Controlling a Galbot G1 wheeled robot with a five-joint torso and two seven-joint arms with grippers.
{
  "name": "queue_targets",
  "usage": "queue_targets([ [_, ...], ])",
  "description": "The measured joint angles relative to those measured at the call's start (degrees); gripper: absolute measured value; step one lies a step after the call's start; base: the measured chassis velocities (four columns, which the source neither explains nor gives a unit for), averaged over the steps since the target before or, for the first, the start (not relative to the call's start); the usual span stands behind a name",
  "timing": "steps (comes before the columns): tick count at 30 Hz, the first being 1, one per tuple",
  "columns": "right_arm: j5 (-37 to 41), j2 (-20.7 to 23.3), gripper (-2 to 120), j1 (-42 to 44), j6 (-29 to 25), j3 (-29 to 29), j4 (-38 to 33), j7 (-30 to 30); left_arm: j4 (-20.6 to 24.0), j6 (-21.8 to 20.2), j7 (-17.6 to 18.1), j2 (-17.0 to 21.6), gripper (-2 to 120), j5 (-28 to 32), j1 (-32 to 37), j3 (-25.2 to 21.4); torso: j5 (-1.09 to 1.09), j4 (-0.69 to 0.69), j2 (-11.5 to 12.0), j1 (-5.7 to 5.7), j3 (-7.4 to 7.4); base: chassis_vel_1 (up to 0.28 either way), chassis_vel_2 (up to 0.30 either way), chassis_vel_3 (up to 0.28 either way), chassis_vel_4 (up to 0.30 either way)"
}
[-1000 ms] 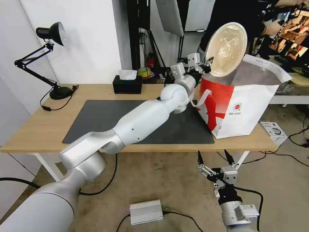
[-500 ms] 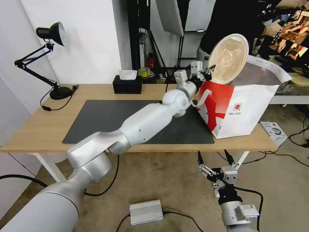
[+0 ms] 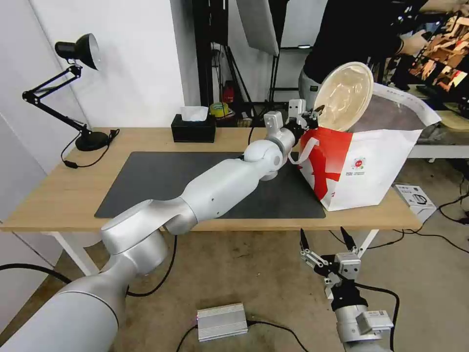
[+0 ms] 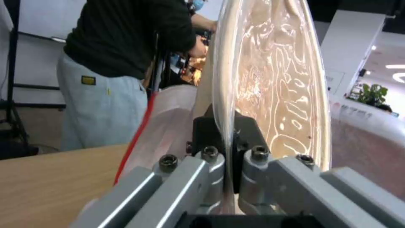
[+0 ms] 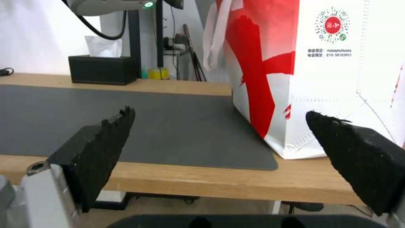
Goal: Pick up the trash from the table and place it into the takeout bag.
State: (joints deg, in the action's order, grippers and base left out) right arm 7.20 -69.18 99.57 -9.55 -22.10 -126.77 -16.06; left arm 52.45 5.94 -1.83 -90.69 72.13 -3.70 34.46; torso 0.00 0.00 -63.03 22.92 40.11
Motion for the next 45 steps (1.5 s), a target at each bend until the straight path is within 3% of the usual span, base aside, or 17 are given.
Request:
queue_targets([
  [15, 0.0, 0.0, 100, 0.0, 0.0, 0.0, 0.0, 0.0, 0.86, -0.3, -0.92, 0.99, 1, -1.49, -0.04, 0.78, 0.0, 0.0, 0.0, 0.01, 0.0, 0.0, 0.0, 0.0, 0.0],
  [24, 0.0, 0.0, 100, 0.0, 0.0, 0.0, 0.0, 0.0, 2.92, -0.02, -0.79, 1.97, 32, -2.35, -0.26, 1.41, 0.0, 0.0, 0.0, 0.0, 0.0, 0.0, 0.0, 0.0, 0.0],
  [33, 0.0, 0.0, 100, 0.0, 0.0, 0.0, 0.0, 0.0, 5.1, 0.64, 0.41, 2.97, 72, -4.15, -0.41, 2.39, 0.0, 0.0, 0.0, 0.0, 0.0, 0.0, 0.0, 0.0, 0.0],
  [41, 0.0, 0.0, 100, 0.0, 0.0, 0.0, 0.0, 0.0, 6.8, 0.4, 1.01, 4.47, 97, -3.28, -1.97, 3.82, 0.0, -0.01, 0.0, 0.0, 0.0, 0.0, 0.0, 0.0, 0.0],
  [45, 0.0, 0.0, 100, 0.0, 0.0, 0.0, 0.0, 0.0, 10.28, 0.33, 2.53, 7.09, 100, -2.55, -2.03, 3.15, 0.0, 0.0, 0.0, 0.0, 0.0, 0.0, 0.0, 0.0, 0.0],
])
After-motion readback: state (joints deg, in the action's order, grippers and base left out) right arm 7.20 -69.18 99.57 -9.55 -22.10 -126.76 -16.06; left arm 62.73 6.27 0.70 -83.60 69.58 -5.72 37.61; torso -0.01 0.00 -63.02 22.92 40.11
